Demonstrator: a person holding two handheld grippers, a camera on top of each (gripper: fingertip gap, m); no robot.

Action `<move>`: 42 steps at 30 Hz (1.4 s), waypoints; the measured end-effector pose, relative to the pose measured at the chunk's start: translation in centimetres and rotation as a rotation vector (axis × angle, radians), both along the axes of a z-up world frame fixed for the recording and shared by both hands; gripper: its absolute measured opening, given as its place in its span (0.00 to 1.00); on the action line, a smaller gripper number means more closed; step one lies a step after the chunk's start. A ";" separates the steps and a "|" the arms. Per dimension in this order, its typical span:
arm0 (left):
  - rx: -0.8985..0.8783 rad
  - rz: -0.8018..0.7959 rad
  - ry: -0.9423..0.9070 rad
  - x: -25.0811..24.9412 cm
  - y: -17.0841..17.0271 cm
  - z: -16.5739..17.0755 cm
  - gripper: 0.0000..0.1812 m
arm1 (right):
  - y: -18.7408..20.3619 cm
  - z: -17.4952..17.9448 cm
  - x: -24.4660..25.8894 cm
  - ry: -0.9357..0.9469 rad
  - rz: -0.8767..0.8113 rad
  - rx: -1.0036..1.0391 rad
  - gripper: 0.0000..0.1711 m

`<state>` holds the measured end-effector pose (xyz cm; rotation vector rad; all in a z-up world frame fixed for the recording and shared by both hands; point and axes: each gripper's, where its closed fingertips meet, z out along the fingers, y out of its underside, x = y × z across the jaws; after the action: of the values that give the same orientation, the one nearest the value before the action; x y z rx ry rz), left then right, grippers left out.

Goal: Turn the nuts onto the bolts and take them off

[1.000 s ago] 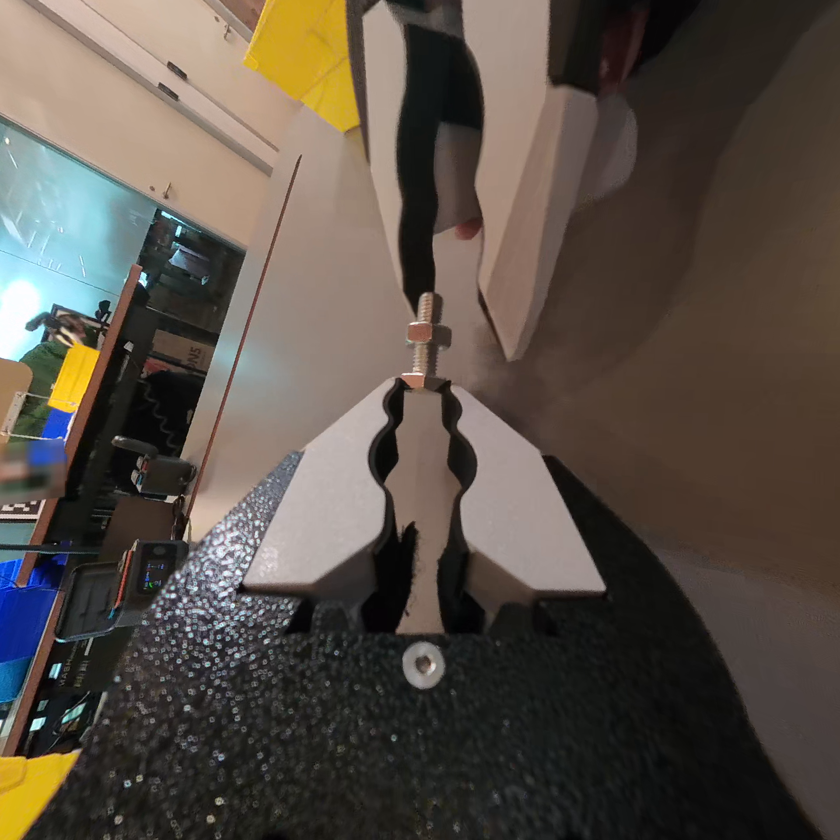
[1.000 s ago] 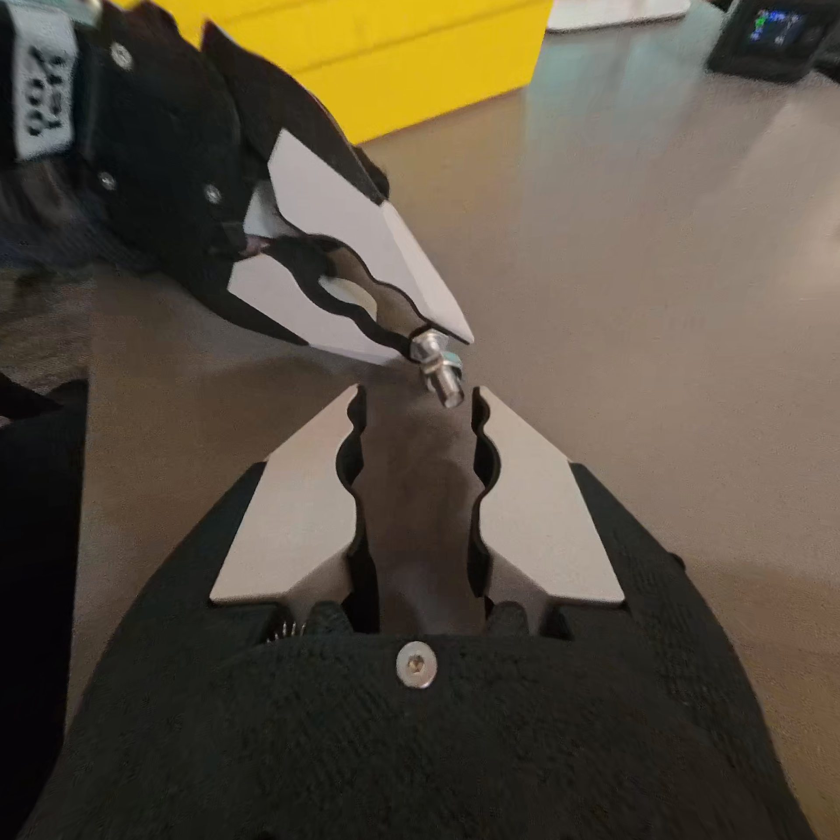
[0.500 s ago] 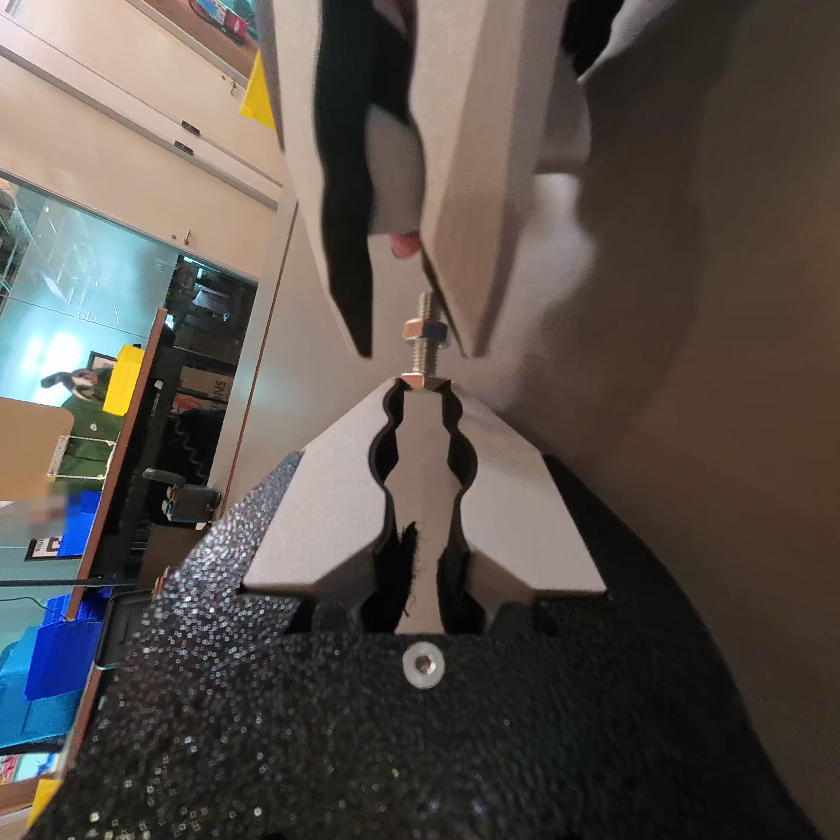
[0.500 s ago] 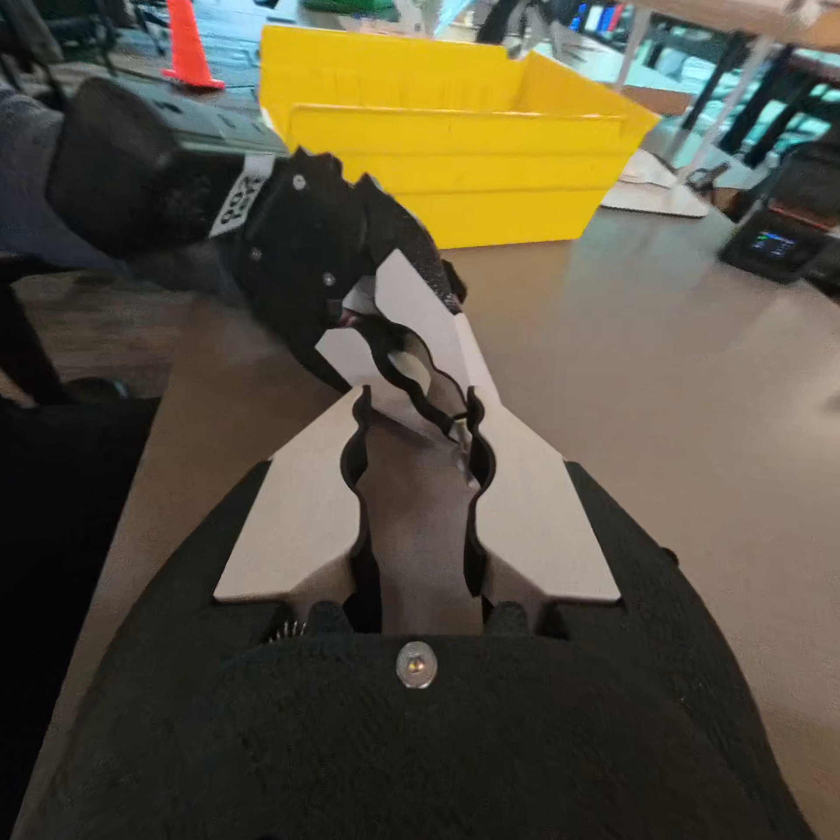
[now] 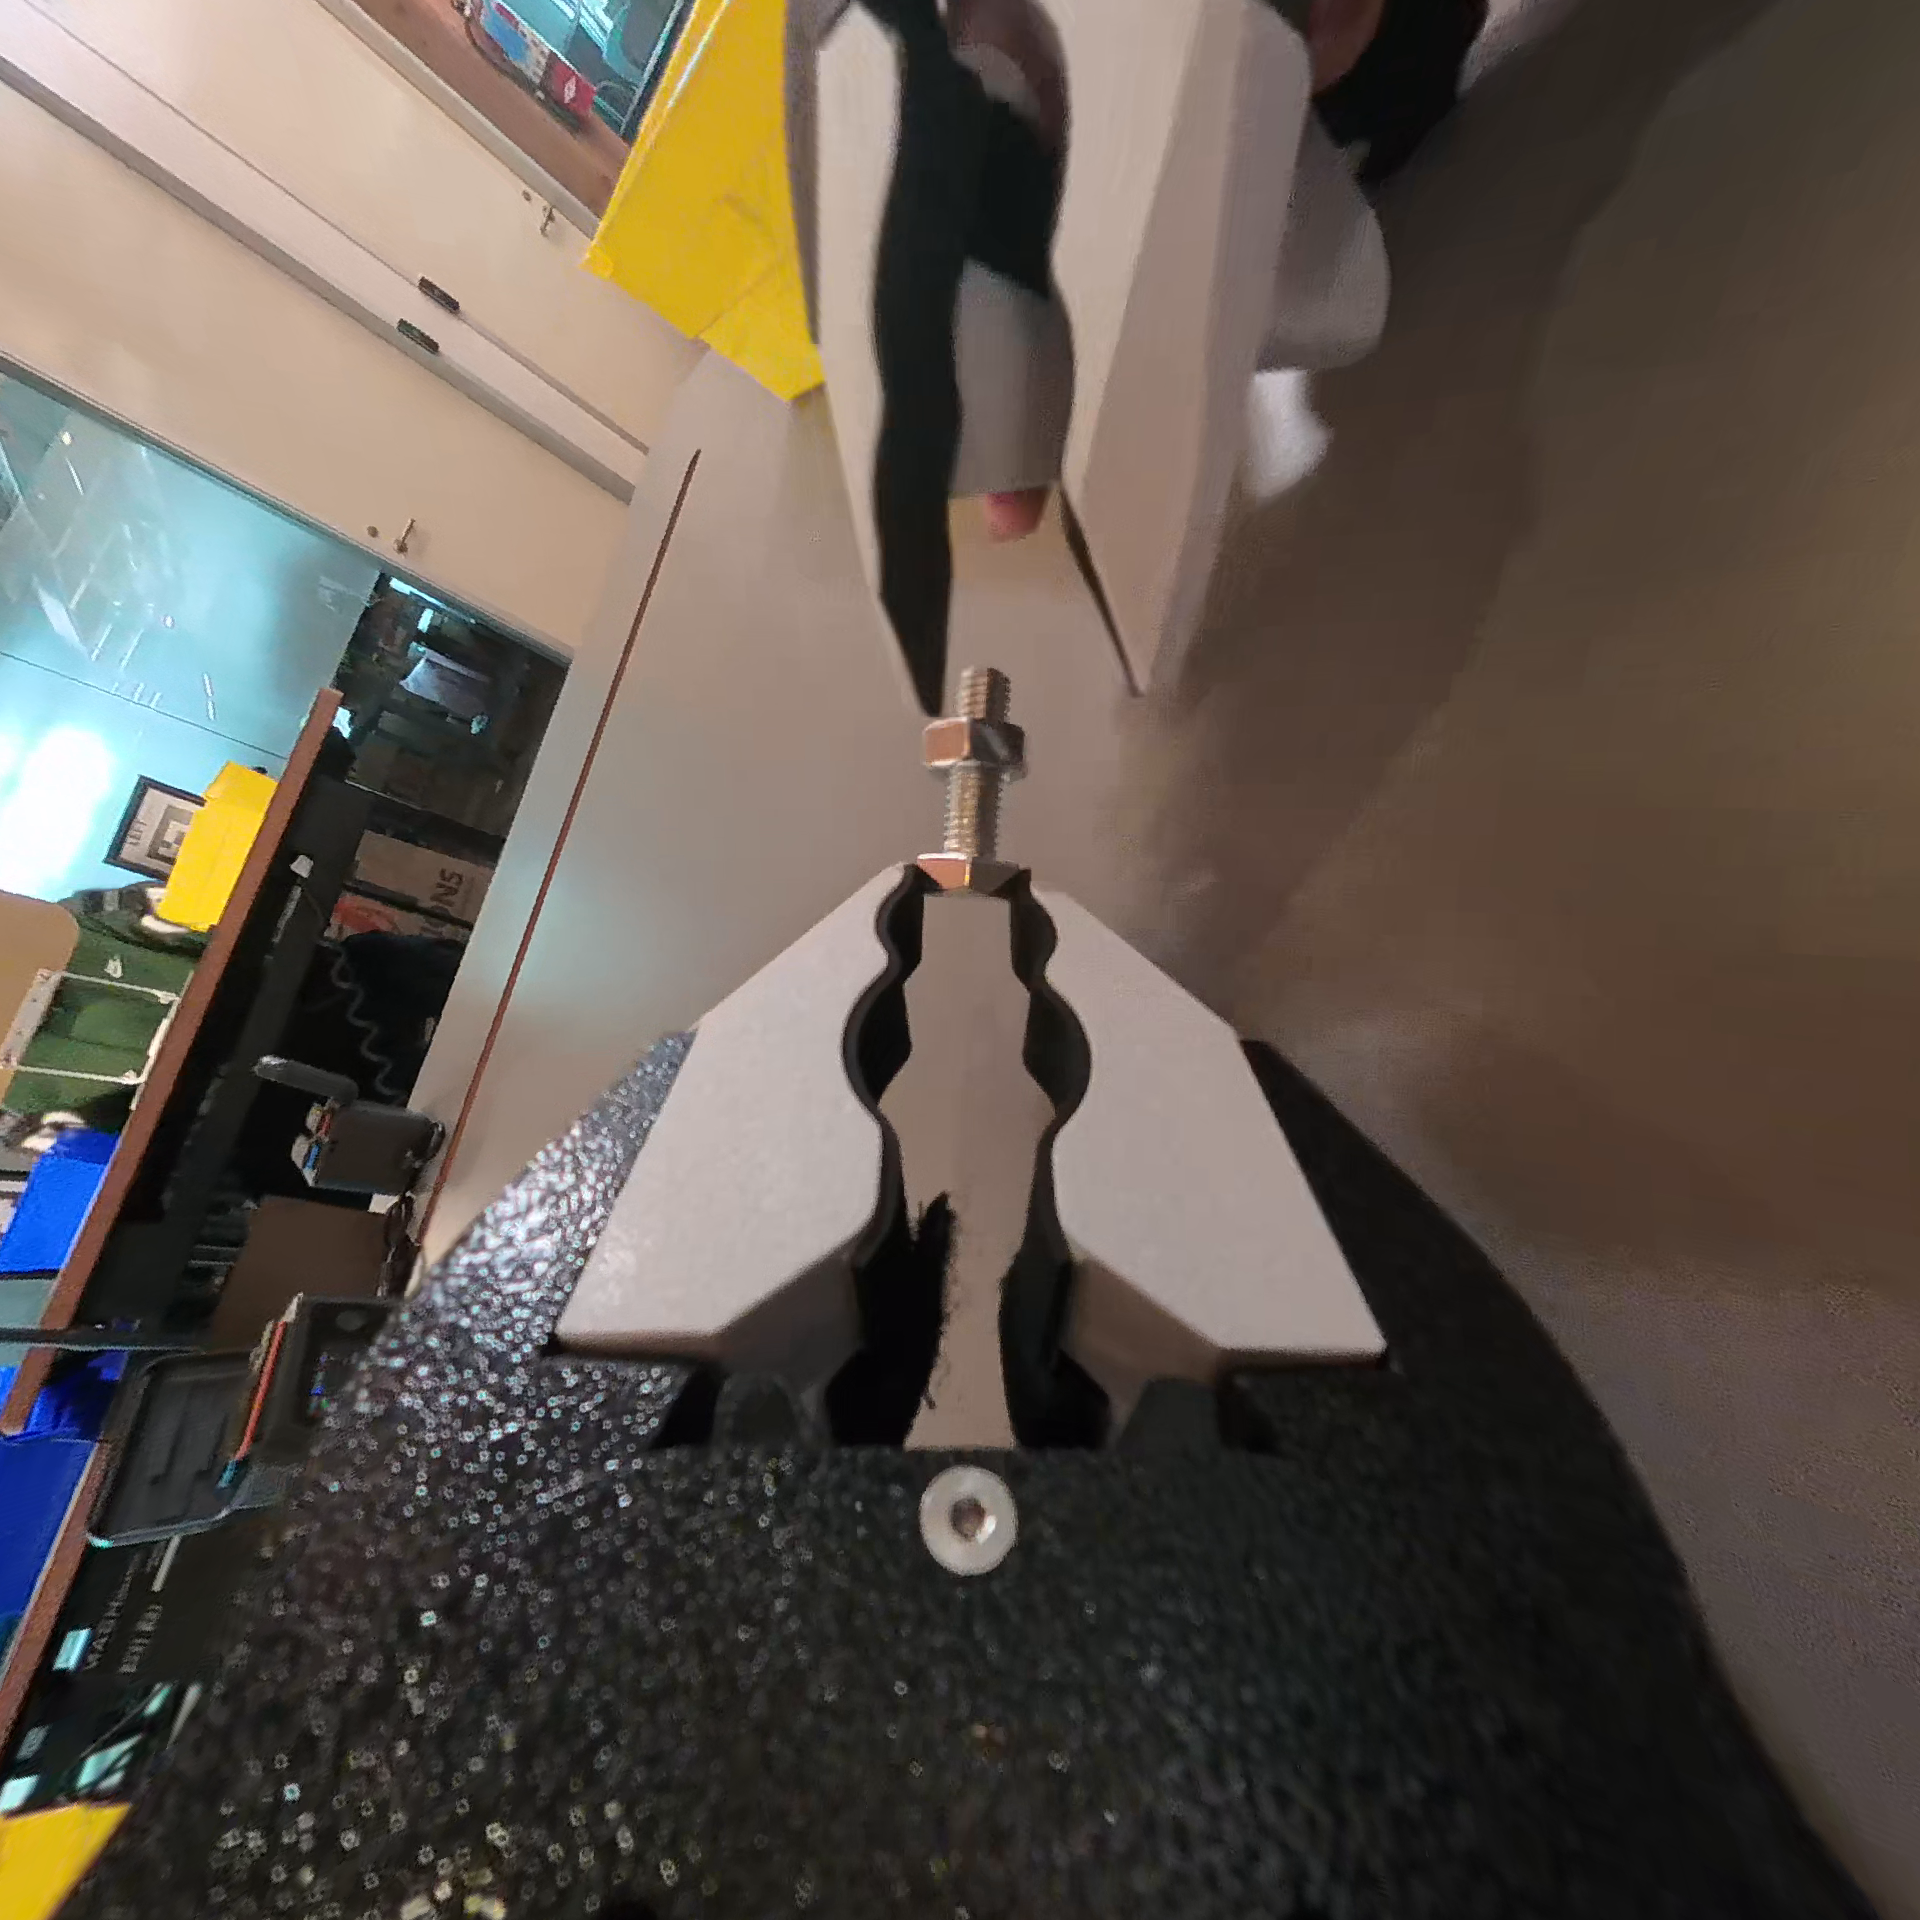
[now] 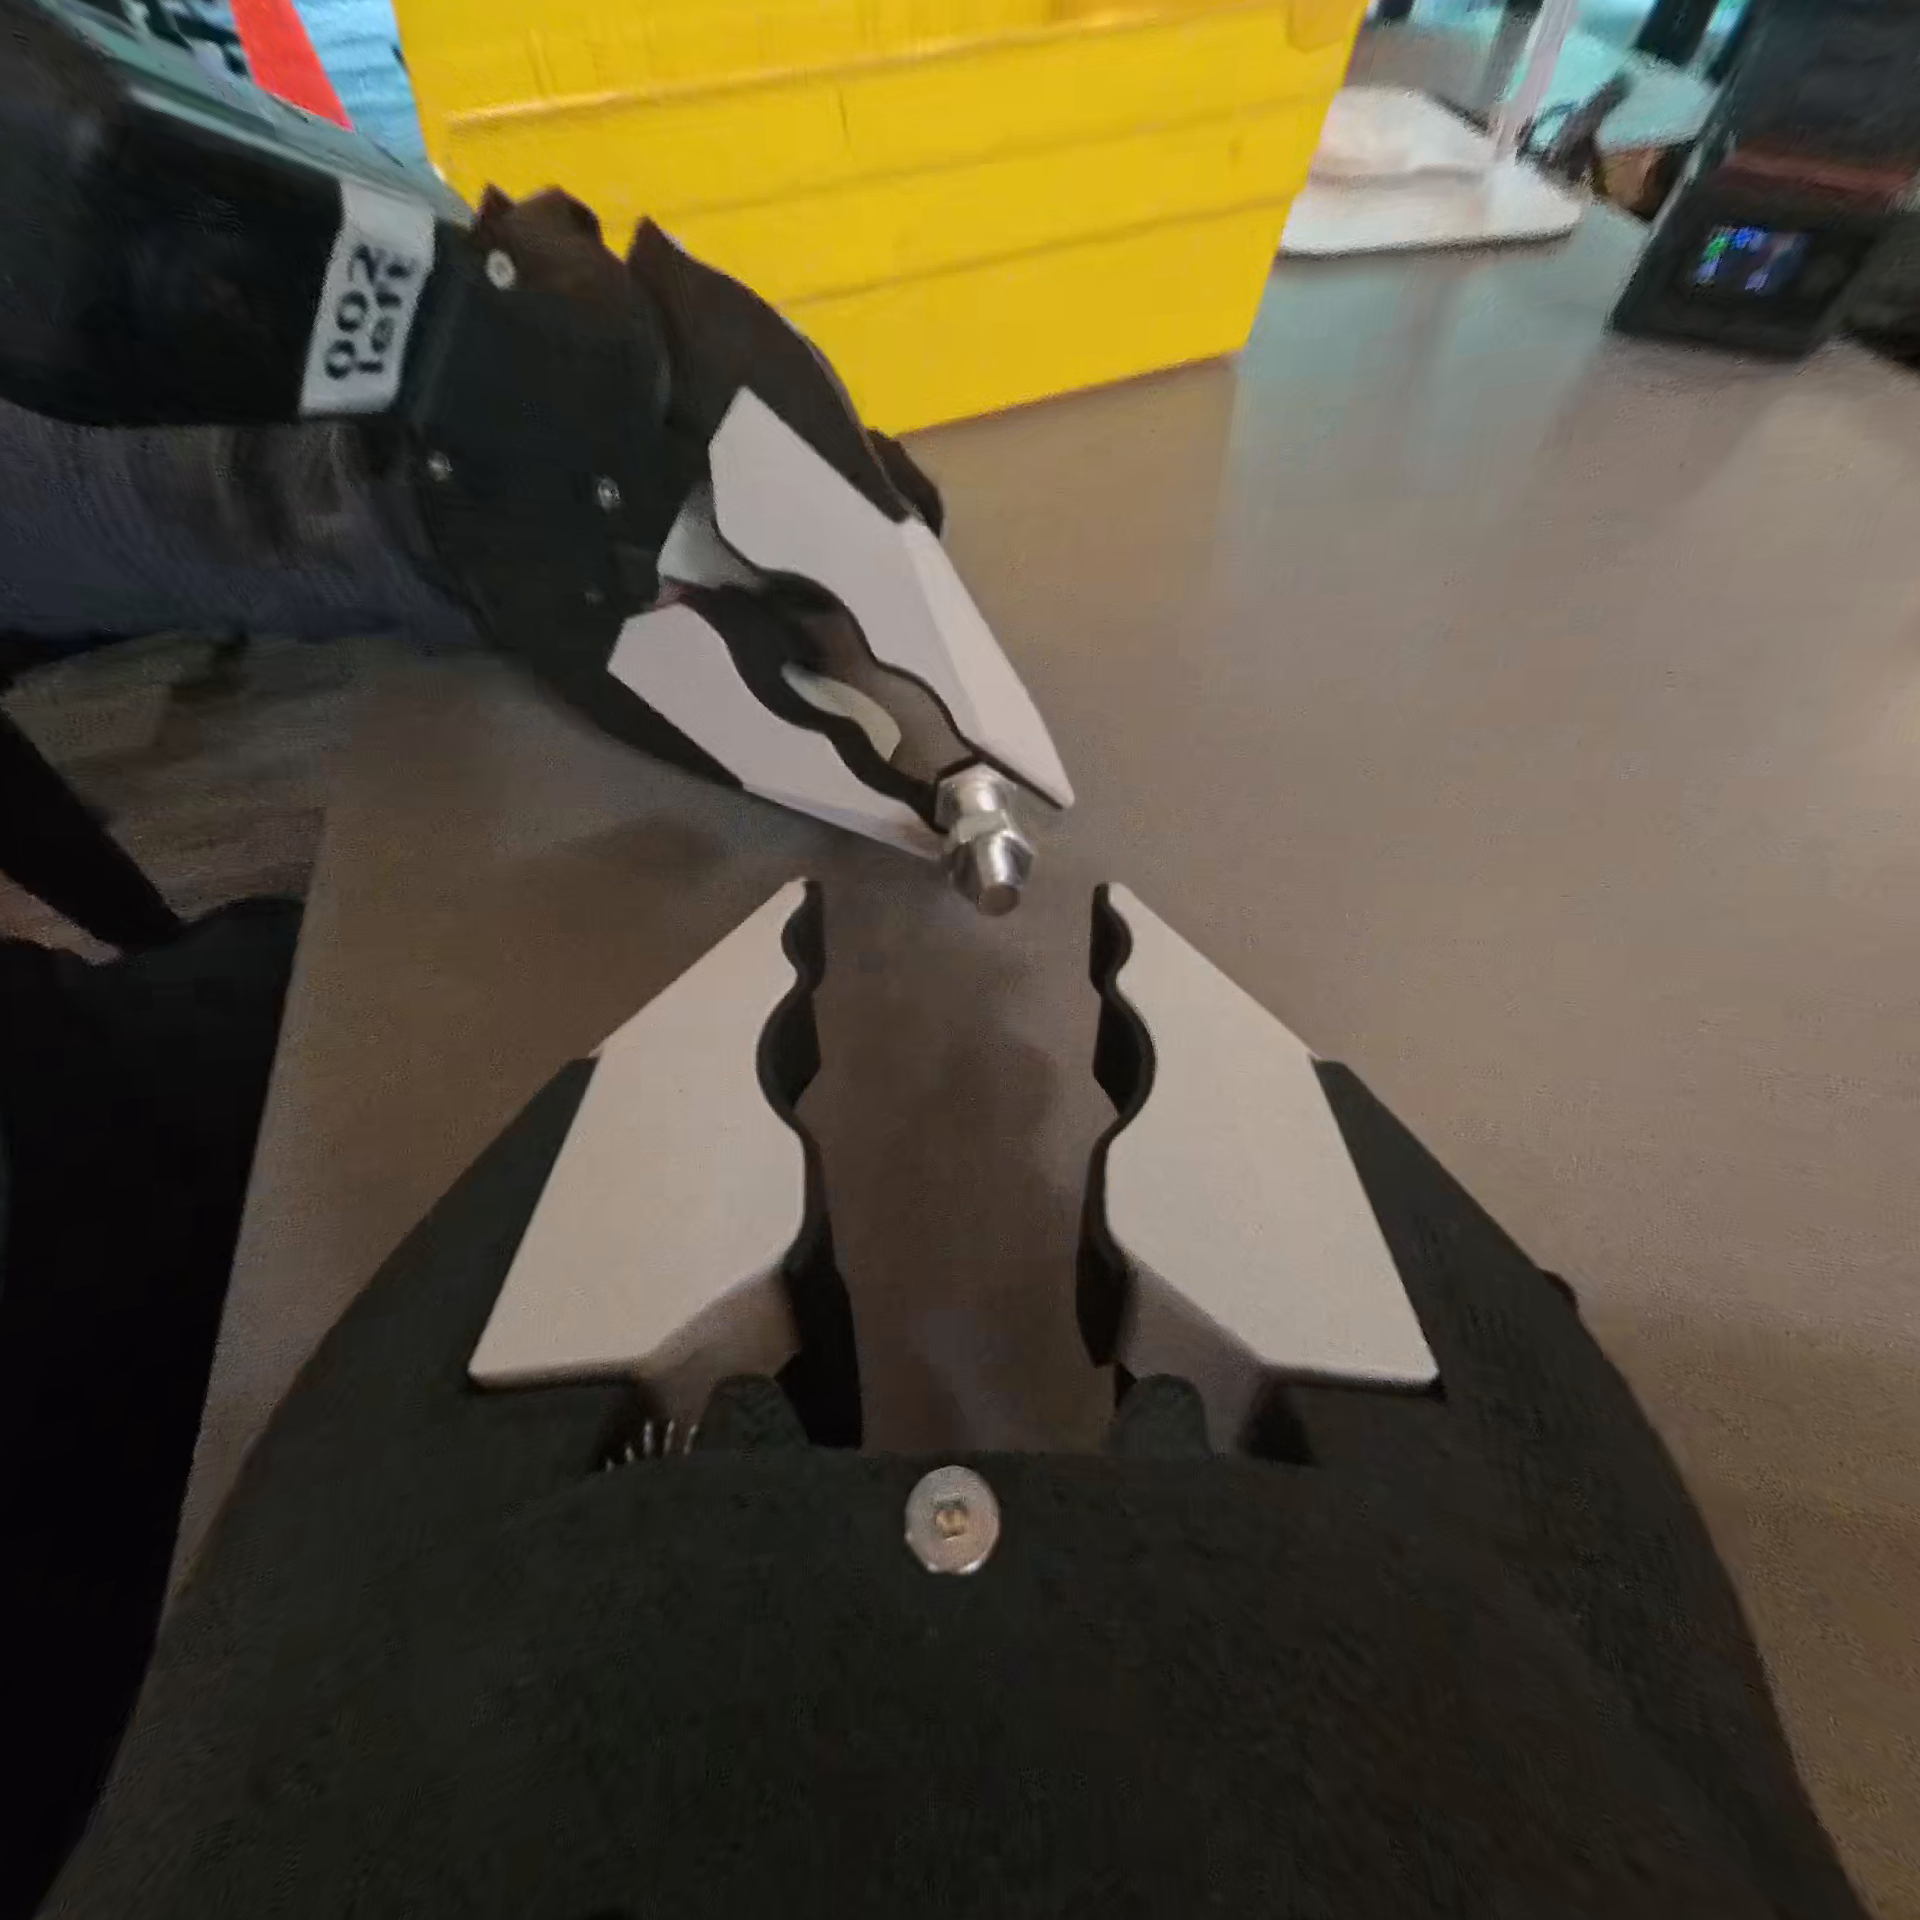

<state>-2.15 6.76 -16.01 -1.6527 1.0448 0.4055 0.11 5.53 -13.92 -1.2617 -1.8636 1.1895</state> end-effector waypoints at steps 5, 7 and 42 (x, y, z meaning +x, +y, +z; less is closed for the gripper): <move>0.002 0.006 0.006 -0.1 0.1 0.0 0.09 | -1.5 -1.5 -0.5 -0.098 0.053 0.032 0.33; 0.000 -0.010 -0.016 0.0 -0.1 0.1 0.08 | -2.4 0.5 -0.3 0.093 0.141 0.125 0.30; -0.004 0.021 0.083 0.0 0.1 -0.3 0.08 | -1.2 -1.9 -0.4 -0.137 -0.022 -0.009 0.32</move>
<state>-2.13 6.87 -16.33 -1.6631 1.0905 0.4894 -0.28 4.37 -15.86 -1.3964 -1.9385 1.1254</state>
